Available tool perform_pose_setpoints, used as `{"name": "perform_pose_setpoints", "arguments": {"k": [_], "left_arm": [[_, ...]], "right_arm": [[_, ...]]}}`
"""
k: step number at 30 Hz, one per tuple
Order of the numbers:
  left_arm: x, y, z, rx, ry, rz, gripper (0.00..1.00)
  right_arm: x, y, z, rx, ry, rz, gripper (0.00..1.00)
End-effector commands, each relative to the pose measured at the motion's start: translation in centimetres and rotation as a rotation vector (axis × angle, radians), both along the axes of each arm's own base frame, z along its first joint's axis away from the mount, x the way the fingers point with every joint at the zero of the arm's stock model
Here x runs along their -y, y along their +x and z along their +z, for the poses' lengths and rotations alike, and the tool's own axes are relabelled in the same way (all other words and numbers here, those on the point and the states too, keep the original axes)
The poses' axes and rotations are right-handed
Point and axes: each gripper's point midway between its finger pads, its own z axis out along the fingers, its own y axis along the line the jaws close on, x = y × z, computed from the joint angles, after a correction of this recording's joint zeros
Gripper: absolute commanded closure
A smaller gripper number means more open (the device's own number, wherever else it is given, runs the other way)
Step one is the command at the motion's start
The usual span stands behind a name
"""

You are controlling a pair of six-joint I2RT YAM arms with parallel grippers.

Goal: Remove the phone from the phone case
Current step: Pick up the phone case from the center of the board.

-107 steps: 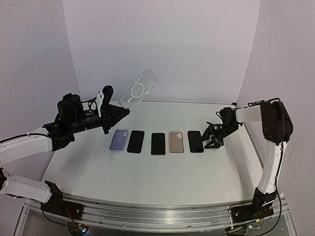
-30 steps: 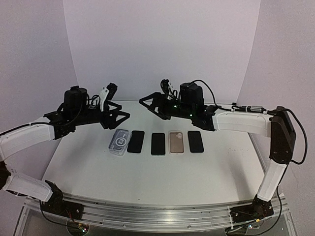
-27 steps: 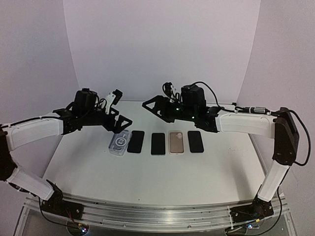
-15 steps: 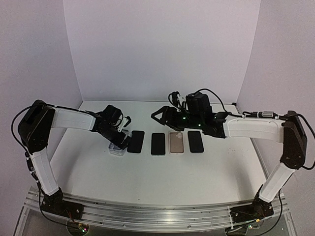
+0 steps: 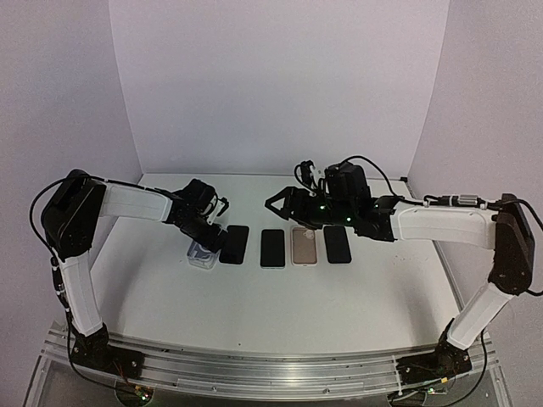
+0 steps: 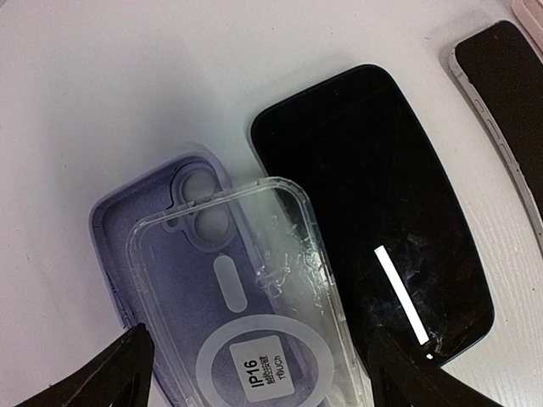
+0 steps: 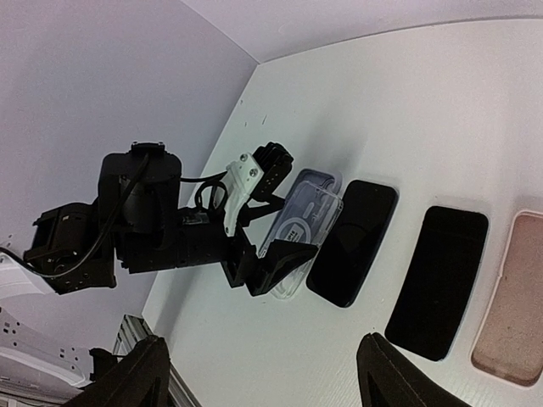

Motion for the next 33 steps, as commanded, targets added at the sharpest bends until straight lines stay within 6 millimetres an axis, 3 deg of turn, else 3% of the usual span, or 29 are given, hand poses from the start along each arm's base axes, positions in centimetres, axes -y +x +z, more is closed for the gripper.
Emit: {"name": "perform_pose_setpoints", "arguments": {"k": [1,8,21,26,28,33], "left_arm": [[-0.1,0.1,-1.0,-0.023,0.003,0.034,0.11],[-0.1,0.2,-1.4,-0.025,-0.001,0.043,0.13],[0.5,0.2,1.2,-0.039,-0.068,0.09,0.43],[0.7,0.2,2.4,-0.047,-0.088,0.109,0.47],[0.8,0.3,3.0,-0.044,-0.096,0.112,0.55],[0.6,0.5,3.9,-0.029,-0.092,0.123,0.94]], "right_arm": [[-0.4,-0.3,2.4,0.046,0.036,0.019,0.24],[0.0,-0.5,2.5,0.048,0.036,0.014,0.24],[0.1,-0.5,2.5,0.052,0.033,0.011,0.23],[-0.1,-0.5,2.6,0.052,0.037,0.017,0.23],[-0.1,-0.5,2.7,0.054,0.039,0.019,0.23],[-0.2,-0.5,3.0,0.062,0.041,0.025,0.22]]}}
